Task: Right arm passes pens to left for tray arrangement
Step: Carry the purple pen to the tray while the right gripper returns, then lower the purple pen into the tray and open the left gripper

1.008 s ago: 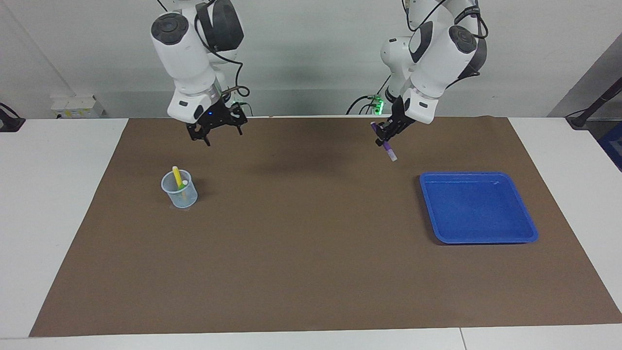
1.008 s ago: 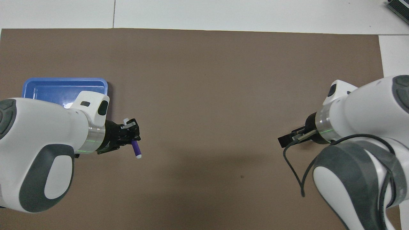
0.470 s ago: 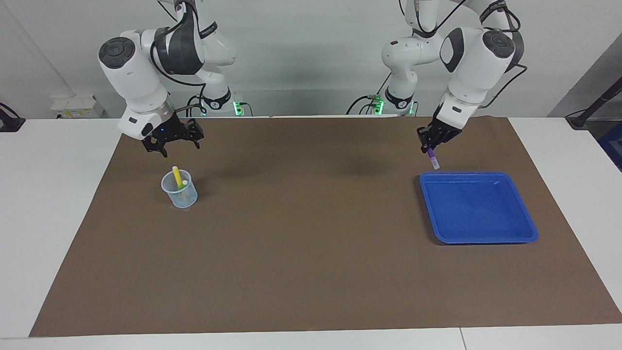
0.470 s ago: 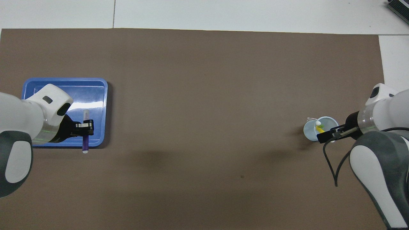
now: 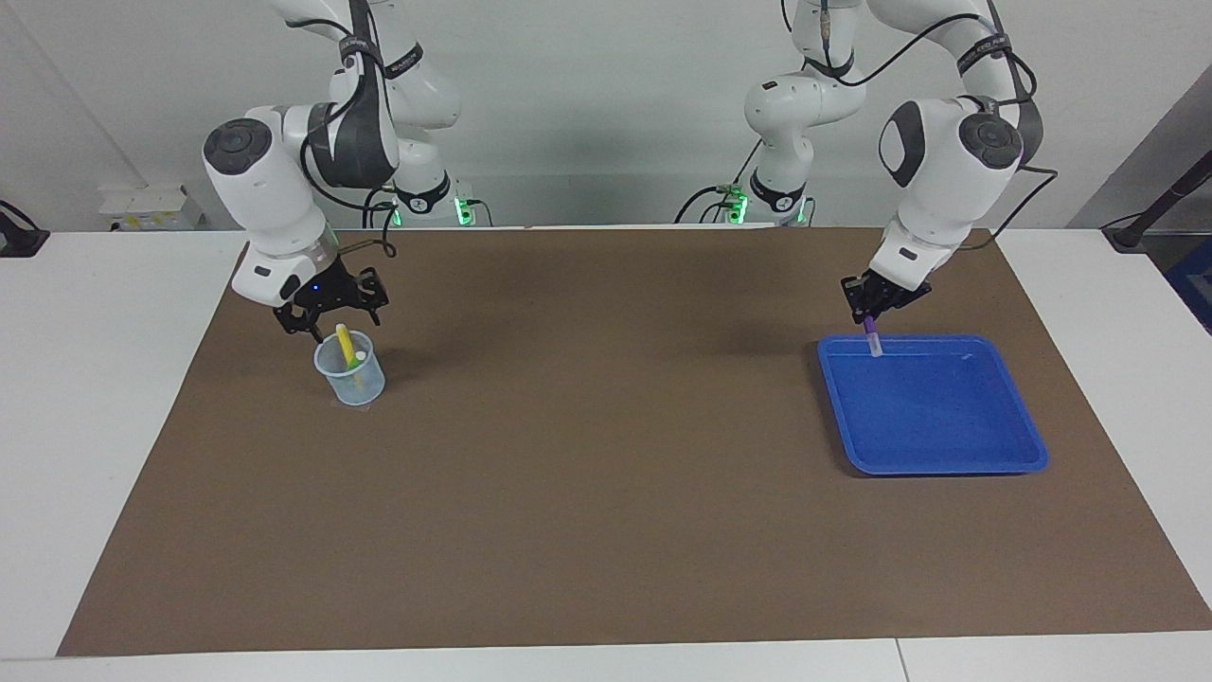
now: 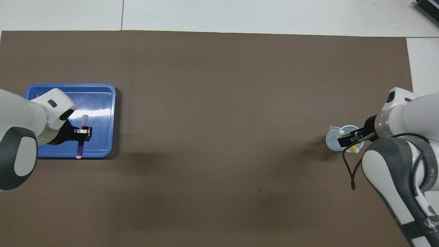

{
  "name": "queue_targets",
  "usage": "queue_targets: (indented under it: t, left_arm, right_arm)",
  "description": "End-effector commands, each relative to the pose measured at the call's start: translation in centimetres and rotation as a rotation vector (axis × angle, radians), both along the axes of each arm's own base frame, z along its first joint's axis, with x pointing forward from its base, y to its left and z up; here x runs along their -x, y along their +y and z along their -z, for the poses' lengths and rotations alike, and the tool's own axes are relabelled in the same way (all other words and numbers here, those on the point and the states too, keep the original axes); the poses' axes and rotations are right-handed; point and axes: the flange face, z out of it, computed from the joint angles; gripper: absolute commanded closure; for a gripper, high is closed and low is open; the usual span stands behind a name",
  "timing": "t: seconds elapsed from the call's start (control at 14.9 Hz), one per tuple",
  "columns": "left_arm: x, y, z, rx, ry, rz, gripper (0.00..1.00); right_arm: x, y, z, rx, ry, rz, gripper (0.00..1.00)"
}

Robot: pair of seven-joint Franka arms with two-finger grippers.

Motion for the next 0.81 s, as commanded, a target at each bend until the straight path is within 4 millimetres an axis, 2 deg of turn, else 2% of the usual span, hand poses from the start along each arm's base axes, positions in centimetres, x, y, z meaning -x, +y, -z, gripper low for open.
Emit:
queue_targets:
  t: [0.0, 0.13, 0.27, 0.4, 0.47, 0.74]
  left_arm:
    - [-2.0, 1.4, 1.9, -0.024, -0.025, 0.025, 1.00]
    - [-2.7, 1.9, 3.4, -0.033, -0.034, 0.034, 1.00]
    - [-3.4, 2.8, 4.7, -0.030, -0.042, 0.026, 1.00]
    - [-4.0, 3.3, 6.6, -0.016, -0.037, 0.017, 1.00]
    - [-4.2, 3.5, 7.5, -0.009, -0.034, 0.013, 1.00]
    - [-5.0, 3.7, 10.5, 0.013, -0.037, 0.010, 1.00]
  right_arm:
    - [-0.6, -0.2, 1.4, 0.024, 0.001, -0.157, 0.12]
    - [-0.7, 0.2, 1.8, 0.025, 0.005, -0.176, 0.13]
    - [-0.8, 0.8, 1.9, 0.047, 0.011, -0.264, 0.31]
    - [-0.8, 0.7, 1.9, 0.056, 0.012, -0.278, 0.53]
    - [-0.8, 0.8, 2.0, 0.056, 0.007, -0.279, 0.60]
    - [-1.1, 0.7, 2.9, 0.052, 0.007, -0.279, 0.60]
